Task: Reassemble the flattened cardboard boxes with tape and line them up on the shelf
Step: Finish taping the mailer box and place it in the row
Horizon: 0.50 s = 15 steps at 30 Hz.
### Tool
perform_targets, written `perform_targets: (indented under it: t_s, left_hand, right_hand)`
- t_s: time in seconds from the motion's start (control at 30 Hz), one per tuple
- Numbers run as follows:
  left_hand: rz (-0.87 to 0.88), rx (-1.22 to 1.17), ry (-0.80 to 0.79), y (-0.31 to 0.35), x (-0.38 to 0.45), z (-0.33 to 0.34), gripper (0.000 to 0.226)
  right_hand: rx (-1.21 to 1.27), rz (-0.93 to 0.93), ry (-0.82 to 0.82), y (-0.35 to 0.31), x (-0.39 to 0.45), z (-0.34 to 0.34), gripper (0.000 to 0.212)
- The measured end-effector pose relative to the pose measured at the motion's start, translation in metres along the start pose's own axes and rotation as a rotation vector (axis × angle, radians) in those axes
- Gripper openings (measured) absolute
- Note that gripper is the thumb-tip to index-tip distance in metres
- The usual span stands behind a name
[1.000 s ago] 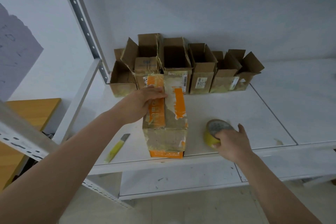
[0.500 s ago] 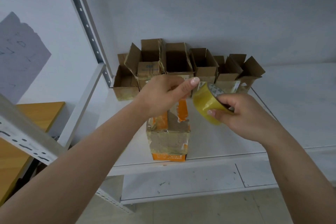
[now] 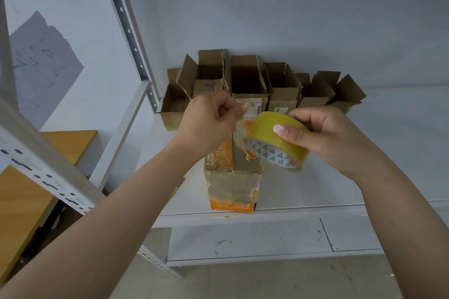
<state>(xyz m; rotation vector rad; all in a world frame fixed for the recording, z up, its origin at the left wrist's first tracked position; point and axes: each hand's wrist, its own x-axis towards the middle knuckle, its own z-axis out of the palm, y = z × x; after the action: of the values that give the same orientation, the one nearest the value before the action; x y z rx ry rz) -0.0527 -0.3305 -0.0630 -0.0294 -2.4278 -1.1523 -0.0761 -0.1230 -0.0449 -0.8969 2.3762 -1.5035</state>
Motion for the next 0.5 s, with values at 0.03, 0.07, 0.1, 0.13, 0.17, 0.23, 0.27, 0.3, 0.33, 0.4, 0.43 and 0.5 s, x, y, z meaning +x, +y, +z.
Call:
perform_targets:
  t_s: [0.03,0.07,0.1,0.13,0.17,0.23,0.27,0.3,0.33,0.4,0.43,0.5]
  left_hand:
    - [0.008,0.010,0.026,-0.001,-0.004,-0.002,0.030]
    - [0.011,0.028,0.054,-0.004,-0.008,-0.004,0.030]
    - [-0.001,0.048,0.084,-0.008,-0.012,-0.008,0.030]
    - [-0.041,0.065,0.116,-0.015,-0.016,-0.013,0.031]
    - [-0.101,0.072,0.148,-0.023,-0.021,-0.019,0.031]
    - [-0.210,0.069,0.198,-0.040,-0.033,-0.030,0.031]
    - [-0.237,0.083,0.208,-0.048,-0.041,-0.032,0.032]
    - [-0.252,0.096,0.211,-0.056,-0.050,-0.032,0.033]
    - [-0.263,0.095,0.215,-0.063,-0.059,-0.031,0.034]
    - [-0.304,0.064,0.226,-0.073,-0.075,-0.025,0.035]
    - [-0.326,0.057,0.236,-0.076,-0.080,-0.023,0.035]
    - [-0.338,0.084,0.259,-0.083,-0.084,-0.019,0.036]
  right_hand:
    - [0.006,0.014,0.000,-0.001,0.003,-0.001,0.043]
    - [0.005,0.030,-0.006,-0.001,0.005,-0.002,0.046]
    - [0.000,0.046,-0.005,-0.001,0.005,-0.003,0.050]
    - [-0.003,0.066,0.008,0.001,0.005,-0.006,0.053]
    - [-0.012,0.092,0.030,0.004,0.003,-0.009,0.055]
    - [-0.086,0.159,0.068,0.011,-0.001,-0.015,0.053]
    - [-0.134,0.194,0.075,0.016,-0.002,-0.016,0.051]
    - [-0.175,0.225,0.070,0.021,-0.002,-0.014,0.049]
    - [-0.220,0.250,0.059,0.027,-0.002,-0.011,0.050]
    - [-0.334,0.280,0.045,0.040,-0.001,-0.001,0.053]
    - [-0.376,0.282,0.046,0.046,-0.001,0.003,0.054]
    - [-0.395,0.287,0.048,0.055,0.000,0.007,0.056]
